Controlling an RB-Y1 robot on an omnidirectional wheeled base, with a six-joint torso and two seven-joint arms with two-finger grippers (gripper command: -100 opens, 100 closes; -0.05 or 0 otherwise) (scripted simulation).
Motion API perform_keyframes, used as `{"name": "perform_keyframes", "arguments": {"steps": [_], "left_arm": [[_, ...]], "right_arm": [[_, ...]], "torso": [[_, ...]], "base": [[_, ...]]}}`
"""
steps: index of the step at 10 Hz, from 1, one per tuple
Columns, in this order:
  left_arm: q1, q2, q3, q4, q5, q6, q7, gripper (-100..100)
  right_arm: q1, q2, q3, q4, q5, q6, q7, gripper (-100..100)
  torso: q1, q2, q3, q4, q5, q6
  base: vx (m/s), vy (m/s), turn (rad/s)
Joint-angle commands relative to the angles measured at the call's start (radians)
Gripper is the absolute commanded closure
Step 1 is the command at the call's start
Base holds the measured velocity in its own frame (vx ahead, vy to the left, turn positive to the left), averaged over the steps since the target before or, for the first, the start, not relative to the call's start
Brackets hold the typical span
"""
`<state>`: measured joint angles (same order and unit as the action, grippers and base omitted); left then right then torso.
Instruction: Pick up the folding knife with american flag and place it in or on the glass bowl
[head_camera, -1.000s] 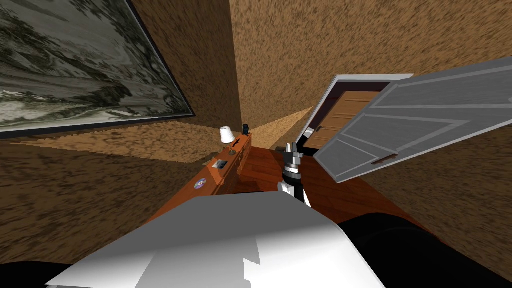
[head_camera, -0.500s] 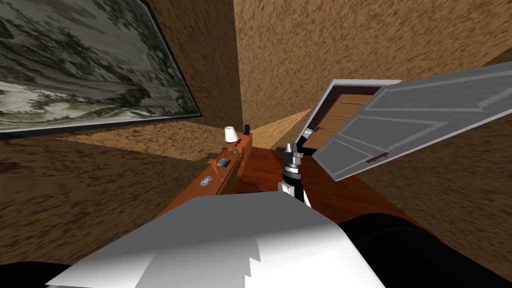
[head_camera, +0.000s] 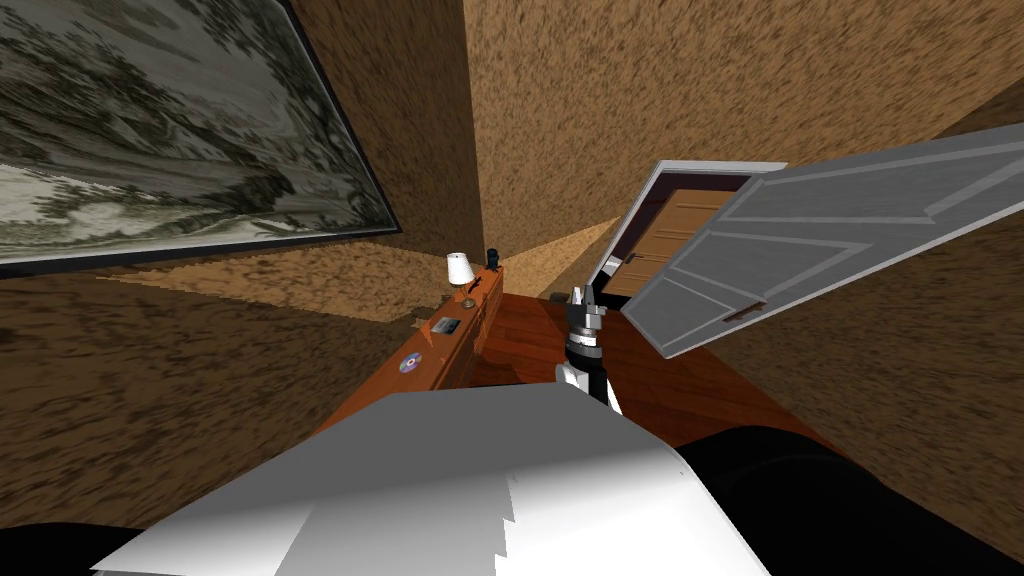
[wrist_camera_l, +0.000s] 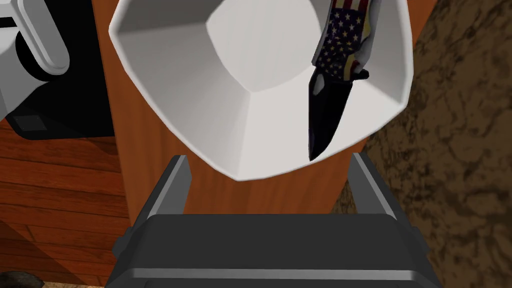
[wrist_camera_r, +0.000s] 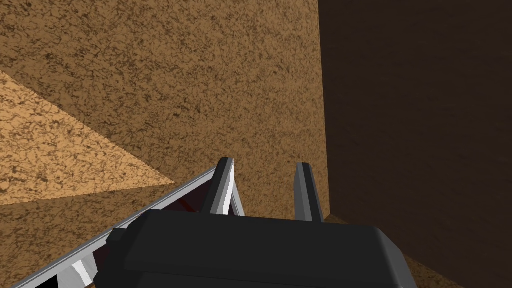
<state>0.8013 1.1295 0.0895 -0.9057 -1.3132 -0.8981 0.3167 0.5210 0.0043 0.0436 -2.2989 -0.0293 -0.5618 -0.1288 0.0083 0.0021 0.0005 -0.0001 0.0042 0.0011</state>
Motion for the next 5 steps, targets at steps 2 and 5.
{"name": "perform_keyframes", "arguments": {"steps": [2,5], "left_arm": [[-0.006,0.021,-0.080,0.004,0.080,0.004,-0.028,-100],[-0.030,0.066,-0.148,0.016,0.167,0.014,-0.071,-100]], "right_arm": [[0.000,0.000,0.000,0.000,0.000,0.000,0.000,0],[0.000,0.000,0.000,0.000,0.000,0.000,0.000,0]], "torso": [[0.000,0.001,0.001,0.000,0.000,-0.001],[0.000,-0.001,-0.001,0.000,0.000,-0.002]], "base": [[-0.047,-0.012,-0.052],[-0.017,-0.014,-0.049]]}}
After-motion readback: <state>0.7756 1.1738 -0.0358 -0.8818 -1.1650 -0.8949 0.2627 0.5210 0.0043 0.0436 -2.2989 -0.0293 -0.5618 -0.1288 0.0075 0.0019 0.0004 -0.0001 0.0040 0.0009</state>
